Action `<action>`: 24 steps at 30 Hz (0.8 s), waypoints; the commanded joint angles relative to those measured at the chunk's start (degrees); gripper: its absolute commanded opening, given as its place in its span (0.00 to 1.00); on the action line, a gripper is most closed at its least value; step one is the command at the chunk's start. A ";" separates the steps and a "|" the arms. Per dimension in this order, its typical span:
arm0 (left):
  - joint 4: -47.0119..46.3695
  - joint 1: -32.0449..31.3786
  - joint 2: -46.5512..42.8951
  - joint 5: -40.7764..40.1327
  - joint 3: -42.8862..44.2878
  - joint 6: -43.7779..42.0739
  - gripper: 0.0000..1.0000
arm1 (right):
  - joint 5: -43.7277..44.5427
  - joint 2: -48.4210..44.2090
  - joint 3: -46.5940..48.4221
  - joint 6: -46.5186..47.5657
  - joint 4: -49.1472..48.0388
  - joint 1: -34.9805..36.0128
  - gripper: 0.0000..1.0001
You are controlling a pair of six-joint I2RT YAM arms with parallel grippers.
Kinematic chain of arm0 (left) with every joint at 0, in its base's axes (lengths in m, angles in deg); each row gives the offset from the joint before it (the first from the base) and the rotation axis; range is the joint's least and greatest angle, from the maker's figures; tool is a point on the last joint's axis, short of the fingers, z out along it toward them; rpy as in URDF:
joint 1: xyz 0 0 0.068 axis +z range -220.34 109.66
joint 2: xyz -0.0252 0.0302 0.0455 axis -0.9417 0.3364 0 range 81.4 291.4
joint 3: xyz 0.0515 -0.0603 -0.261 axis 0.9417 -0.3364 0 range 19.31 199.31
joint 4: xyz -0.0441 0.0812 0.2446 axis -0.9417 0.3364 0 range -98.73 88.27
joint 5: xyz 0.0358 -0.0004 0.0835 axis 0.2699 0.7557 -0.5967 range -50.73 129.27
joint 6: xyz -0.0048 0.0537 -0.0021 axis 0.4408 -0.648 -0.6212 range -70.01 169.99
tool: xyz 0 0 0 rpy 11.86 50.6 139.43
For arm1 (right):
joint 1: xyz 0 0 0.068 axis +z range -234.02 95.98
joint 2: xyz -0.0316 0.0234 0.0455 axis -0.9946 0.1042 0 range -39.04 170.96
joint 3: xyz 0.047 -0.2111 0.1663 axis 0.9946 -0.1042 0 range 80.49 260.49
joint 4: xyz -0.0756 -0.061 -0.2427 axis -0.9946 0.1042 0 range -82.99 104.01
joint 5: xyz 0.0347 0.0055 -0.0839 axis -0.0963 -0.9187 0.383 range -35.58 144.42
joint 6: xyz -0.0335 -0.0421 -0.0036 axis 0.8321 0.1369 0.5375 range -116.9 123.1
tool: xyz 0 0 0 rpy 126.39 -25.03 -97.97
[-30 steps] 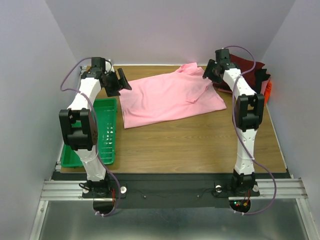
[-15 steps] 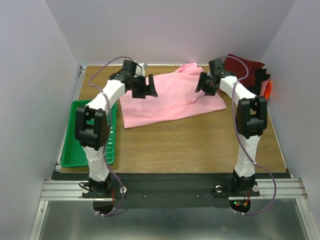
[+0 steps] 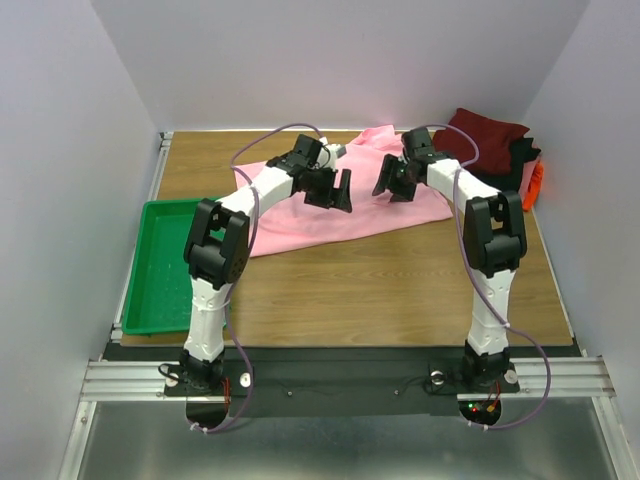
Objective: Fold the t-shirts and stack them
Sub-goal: Fold the tshirt
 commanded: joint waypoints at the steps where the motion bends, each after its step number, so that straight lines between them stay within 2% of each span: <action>1: -3.34 -1.14 -0.49 1.37 -1.65 -2.93 0.86 | -0.65 2.00 3.01 -1.18 -2.57 -0.29 0.64; 6: -4.13 -1.58 -0.75 0.13 -3.33 -3.72 0.86 | 0.58 0.86 2.05 -1.80 -2.49 -0.20 0.64; 14: -4.05 -2.90 1.00 3.73 -2.19 -5.83 0.86 | -0.03 3.30 1.87 -2.86 -2.66 -0.20 0.64; 24: -2.91 -4.13 3.38 5.58 -2.36 -7.85 0.86 | -2.84 10.95 15.64 -4.78 -2.66 -0.29 0.64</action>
